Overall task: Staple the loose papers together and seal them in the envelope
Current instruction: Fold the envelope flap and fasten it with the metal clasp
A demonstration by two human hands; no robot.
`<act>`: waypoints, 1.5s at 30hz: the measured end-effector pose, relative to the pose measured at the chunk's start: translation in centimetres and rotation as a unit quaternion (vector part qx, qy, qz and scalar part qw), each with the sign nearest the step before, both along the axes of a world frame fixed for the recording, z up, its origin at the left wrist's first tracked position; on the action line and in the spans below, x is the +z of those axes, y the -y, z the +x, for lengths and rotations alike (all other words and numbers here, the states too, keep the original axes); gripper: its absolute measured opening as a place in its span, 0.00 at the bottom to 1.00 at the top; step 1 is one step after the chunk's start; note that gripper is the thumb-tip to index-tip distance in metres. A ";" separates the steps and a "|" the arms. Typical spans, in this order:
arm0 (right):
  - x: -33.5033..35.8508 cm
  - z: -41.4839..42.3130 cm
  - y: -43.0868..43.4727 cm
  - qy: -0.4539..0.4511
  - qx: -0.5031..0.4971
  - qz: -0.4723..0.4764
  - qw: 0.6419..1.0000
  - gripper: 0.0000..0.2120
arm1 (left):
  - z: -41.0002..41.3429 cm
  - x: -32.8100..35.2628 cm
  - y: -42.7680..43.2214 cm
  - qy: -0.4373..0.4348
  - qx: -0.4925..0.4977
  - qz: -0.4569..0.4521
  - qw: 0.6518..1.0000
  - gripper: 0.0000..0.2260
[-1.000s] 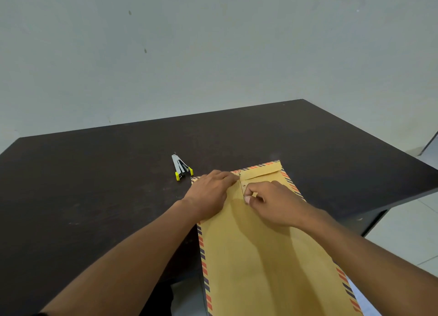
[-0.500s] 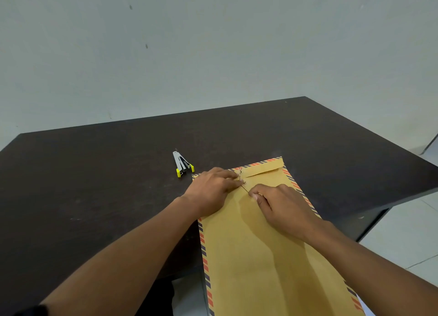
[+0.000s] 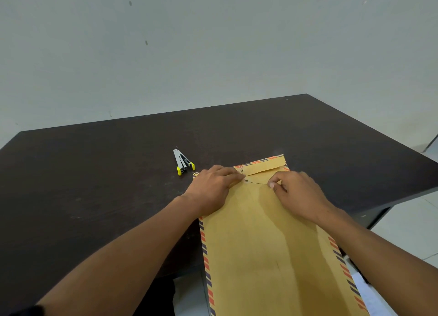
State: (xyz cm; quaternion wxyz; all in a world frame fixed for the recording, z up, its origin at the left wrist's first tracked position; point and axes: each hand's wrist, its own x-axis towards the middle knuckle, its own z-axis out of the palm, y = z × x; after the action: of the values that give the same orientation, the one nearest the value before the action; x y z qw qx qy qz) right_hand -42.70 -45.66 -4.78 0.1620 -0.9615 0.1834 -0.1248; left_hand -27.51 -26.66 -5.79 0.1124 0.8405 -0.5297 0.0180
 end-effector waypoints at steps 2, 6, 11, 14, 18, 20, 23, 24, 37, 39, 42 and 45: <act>0.2 0.6 0.7 0.003 -0.010 -0.006 1.000 0.06 | 0.0 -0.1 0.0 -0.006 0.000 -0.001 1.000 0.22; 1.3 2.8 1.1 0.012 -0.014 -0.029 0.999 0.05 | 0.2 -0.4 -0.1 -0.006 -0.006 -0.010 1.000 0.22; 3.0 6.4 1.0 0.007 0.012 -0.107 0.994 0.05 | 0.3 -1.0 -0.2 -0.003 -0.008 -0.033 0.999 0.22; 3.1 8.3 0.9 -0.040 0.033 -0.103 0.993 0.05 | 0.3 -1.2 -0.2 -0.008 -0.006 -0.055 0.998 0.23; 2.3 9.6 0.8 -0.058 0.044 -0.052 0.996 0.06 | 0.4 -1.7 -0.3 -0.011 -0.005 -0.074 0.997 0.24; 2.1 10.0 0.8 -0.054 0.048 -0.048 0.996 0.06 | 0.5 -1.8 -0.3 -0.014 -0.008 -0.089 0.996 0.25; 2.1 10.5 0.7 -0.051 0.053 -0.043 0.996 0.05 | 0.5 -1.8 -0.3 -0.018 -0.010 -0.103 0.994 0.23; 2.1 10.7 0.5 -0.049 0.056 -0.042 0.996 0.06 | 0.5 -1.7 -0.4 -0.023 -0.009 -0.108 0.994 0.23; 2.1 10.2 1.1 -0.047 0.052 -0.047 0.996 0.05 | 0.4 -1.3 -0.4 -0.007 -0.014 -0.071 0.997 0.24; 2.0 9.9 1.4 -0.046 0.048 -0.046 0.997 0.05 | 0.5 -0.8 -0.2 0.009 -0.023 -0.038 0.999 0.24; 2.0 9.8 1.3 -0.043 0.047 -0.047 0.997 0.05 | 0.5 -0.3 -0.1 0.025 -0.028 -0.013 0.999 0.24; 1.9 9.9 1.2 -0.042 0.046 -0.048 0.997 0.05 | 0.4 -0.1 0.0 0.030 -0.028 -0.002 0.999 0.24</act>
State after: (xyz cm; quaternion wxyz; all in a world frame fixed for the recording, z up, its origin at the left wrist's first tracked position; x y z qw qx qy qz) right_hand -32.77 -46.89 -2.87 0.1129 -0.9801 0.1394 -0.0850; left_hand -27.14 -26.66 -5.89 0.0984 0.8241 -0.5563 0.0413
